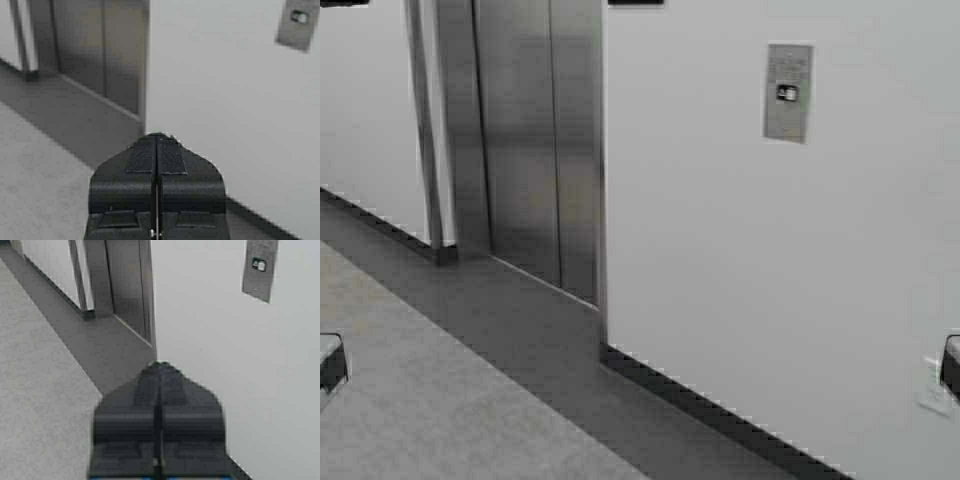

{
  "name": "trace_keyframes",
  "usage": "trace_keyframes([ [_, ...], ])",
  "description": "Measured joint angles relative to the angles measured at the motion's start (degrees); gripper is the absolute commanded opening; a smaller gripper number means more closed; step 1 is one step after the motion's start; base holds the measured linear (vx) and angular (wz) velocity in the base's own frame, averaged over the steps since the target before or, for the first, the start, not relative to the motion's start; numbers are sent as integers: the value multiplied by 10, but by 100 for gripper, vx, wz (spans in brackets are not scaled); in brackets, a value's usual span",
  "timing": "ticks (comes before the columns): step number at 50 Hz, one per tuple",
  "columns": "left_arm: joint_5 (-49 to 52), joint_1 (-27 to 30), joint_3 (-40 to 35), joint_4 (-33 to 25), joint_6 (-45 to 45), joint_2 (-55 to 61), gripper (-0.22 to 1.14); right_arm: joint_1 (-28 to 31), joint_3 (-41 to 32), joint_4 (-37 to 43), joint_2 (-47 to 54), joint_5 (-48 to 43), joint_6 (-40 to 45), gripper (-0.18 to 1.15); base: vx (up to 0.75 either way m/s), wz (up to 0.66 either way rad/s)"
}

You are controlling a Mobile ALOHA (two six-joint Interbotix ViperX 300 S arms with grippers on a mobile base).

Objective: Navigate to elevator, push the call button, then enter the elevator

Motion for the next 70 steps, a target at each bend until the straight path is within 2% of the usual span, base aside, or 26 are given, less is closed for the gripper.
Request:
trace_keyframes([
  [16, -4, 0, 1, 0, -2, -16, 3, 0, -4, -11, 4, 49, -1, 5, 59, 9],
  [34, -5, -7, 3, 0, -1, -4, 3, 1, -42, -47, 13, 222, -37, 5, 55, 8],
  [51, -5, -9, 3, 0, -2, -11, 3, 78, -99, -137, 37, 416, -75, 5, 42, 12],
  [56, -5, -9, 4, -2, -4, -12, 3, 91, -122, -174, 61, 487, -73, 6, 33, 2],
  [65, -5, -9, 4, -4, 0, -22, 3, 149, -152, -234, 98, 606, -58, 6, 29, -7],
  [70, -5, -10, 5, -4, 0, -23, 2, 181, -164, -298, 120, 657, -30, 6, 27, -12],
])
